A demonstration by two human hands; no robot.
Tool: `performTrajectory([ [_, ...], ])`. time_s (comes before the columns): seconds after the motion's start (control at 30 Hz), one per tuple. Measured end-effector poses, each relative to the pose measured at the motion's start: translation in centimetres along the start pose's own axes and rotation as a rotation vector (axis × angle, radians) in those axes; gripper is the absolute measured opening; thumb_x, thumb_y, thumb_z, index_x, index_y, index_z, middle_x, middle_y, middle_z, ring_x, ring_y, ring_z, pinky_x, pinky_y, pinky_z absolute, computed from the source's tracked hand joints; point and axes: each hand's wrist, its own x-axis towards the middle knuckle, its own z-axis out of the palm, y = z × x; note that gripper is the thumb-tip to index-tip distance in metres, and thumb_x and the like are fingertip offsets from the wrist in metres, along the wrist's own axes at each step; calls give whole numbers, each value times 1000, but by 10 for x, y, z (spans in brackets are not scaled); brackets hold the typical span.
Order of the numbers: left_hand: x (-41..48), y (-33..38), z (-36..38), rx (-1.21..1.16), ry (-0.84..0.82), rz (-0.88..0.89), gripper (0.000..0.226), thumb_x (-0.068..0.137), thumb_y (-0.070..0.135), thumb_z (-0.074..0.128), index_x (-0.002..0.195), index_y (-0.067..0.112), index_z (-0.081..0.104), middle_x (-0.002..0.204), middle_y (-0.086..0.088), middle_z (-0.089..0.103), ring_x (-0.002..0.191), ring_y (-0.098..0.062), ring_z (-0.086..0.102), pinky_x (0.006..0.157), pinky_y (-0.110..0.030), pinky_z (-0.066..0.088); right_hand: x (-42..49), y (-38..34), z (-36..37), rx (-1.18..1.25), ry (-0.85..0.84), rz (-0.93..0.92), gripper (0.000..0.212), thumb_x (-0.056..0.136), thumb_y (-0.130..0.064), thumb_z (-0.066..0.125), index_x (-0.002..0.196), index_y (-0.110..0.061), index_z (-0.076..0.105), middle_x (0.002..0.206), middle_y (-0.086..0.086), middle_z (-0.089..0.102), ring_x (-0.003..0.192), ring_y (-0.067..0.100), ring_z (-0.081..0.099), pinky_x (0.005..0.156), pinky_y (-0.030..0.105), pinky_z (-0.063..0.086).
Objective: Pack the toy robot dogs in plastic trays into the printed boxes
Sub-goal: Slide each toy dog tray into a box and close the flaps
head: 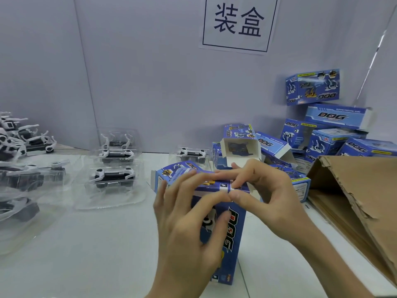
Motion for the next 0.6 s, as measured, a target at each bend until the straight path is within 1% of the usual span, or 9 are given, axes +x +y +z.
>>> performTrajectory([
  [0.07, 0, 3, 1, -25, -7, 4, 23, 86, 31, 63, 107, 33, 71, 125, 15, 61, 128, -12, 52, 115, -51, 26, -2, -1, 3, -1, 20, -11, 20, 89, -22, 63, 87, -3, 60, 114, -8, 74, 118, 14, 65, 105, 21, 42],
  [0.17, 2, -1, -5, -22, -4, 5, 17, 86, 32, 65, 101, 36, 72, 117, 19, 64, 119, -5, 56, 118, -39, 19, -10, -3, 7, -82, 36, -53, 20, 88, -28, 64, 95, -10, 62, 122, -11, 70, 129, 14, 57, 110, 22, 36],
  [0.23, 4, -2, -6, -11, -9, 0, 15, 86, 33, 66, 98, 33, 76, 114, 18, 65, 116, -6, 58, 119, -42, 21, -17, -2, 7, -147, 56, -89, 20, 85, -26, 68, 101, -16, 62, 127, -11, 67, 130, 18, 55, 109, 26, 38],
  [0.3, 4, -2, -5, -8, -17, -2, 16, 86, 32, 65, 97, 30, 77, 112, 16, 66, 114, -8, 60, 118, -47, 26, -23, -1, 9, -132, 88, -78, 23, 83, -20, 72, 104, -19, 62, 128, -10, 66, 128, 21, 56, 103, 28, 44],
  [0.37, 3, -2, -5, -4, -16, 4, 16, 86, 31, 65, 96, 29, 77, 110, 15, 67, 112, -8, 60, 116, -49, 29, -26, 0, 11, -116, 108, -68, 26, 82, -11, 75, 104, -17, 63, 127, -11, 66, 128, 19, 57, 102, 26, 45],
  [0.43, 3, -3, -5, -6, -16, 5, 16, 86, 31, 66, 97, 30, 77, 109, 15, 66, 110, -8, 60, 113, -50, 31, -28, 0, 12, -97, 105, -51, 28, 81, -6, 74, 105, -18, 64, 127, -11, 67, 129, 17, 56, 102, 24, 45],
  [0.5, 6, -3, -8, -17, -29, 25, 16, 86, 33, 67, 99, 32, 76, 108, 15, 67, 109, -7, 59, 105, -48, 37, -28, -1, 12, -76, 102, -31, 30, 82, -7, 73, 106, -22, 63, 127, -12, 67, 129, 16, 56, 102, 25, 46],
  [0.6, 11, -12, -15, -57, -47, 57, 19, 86, 32, 69, 103, 31, 75, 107, 19, 69, 104, -5, 60, 91, -38, 44, -29, -1, 10, -60, 99, 10, 28, 83, -11, 72, 105, -26, 64, 126, -17, 67, 131, 13, 54, 100, 30, 50],
])
